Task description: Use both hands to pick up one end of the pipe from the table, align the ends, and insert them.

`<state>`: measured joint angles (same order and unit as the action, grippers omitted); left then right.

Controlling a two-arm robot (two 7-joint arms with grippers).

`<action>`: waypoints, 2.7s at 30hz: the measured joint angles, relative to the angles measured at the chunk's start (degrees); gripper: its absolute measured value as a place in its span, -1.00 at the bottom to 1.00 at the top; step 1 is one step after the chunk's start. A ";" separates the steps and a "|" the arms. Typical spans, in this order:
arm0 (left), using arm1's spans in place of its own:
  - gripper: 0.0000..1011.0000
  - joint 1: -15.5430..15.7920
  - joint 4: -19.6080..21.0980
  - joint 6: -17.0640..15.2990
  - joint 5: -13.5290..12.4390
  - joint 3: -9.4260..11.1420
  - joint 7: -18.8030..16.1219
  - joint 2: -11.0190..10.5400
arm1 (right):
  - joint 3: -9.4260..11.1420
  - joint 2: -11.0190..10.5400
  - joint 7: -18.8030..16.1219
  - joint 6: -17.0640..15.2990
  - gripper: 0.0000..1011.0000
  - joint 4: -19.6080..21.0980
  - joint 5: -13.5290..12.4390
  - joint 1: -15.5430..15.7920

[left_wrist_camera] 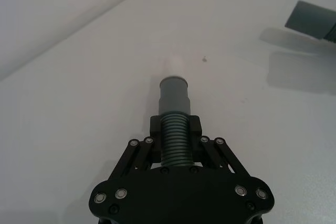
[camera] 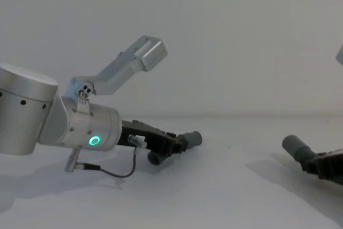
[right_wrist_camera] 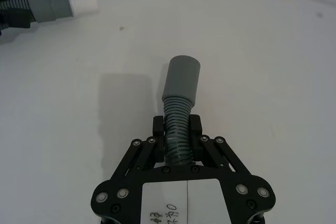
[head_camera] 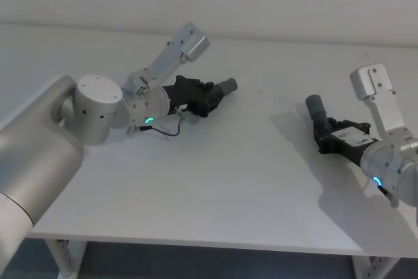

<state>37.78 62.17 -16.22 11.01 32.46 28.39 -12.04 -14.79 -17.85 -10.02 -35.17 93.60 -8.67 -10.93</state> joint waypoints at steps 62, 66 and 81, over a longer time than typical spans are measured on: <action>-0.42 7.58 18.38 31.89 -36.92 14.61 0.43 -17.59 | 3.21 -17.67 -5.37 67.36 -0.47 -4.14 18.97 4.37; -0.42 8.20 19.74 33.92 -40.36 15.29 -0.98 -18.69 | 3.21 -19.39 -6.04 72.61 -0.47 -5.45 21.11 3.72; -0.42 8.69 24.59 38.43 -47.77 15.28 -6.47 -21.70 | 3.07 -23.72 -9.46 79.06 -0.47 -6.21 23.74 2.29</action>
<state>46.47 86.76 22.20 -36.76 47.74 21.92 -33.74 -11.72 -41.57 -19.49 43.89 87.39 15.08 -8.64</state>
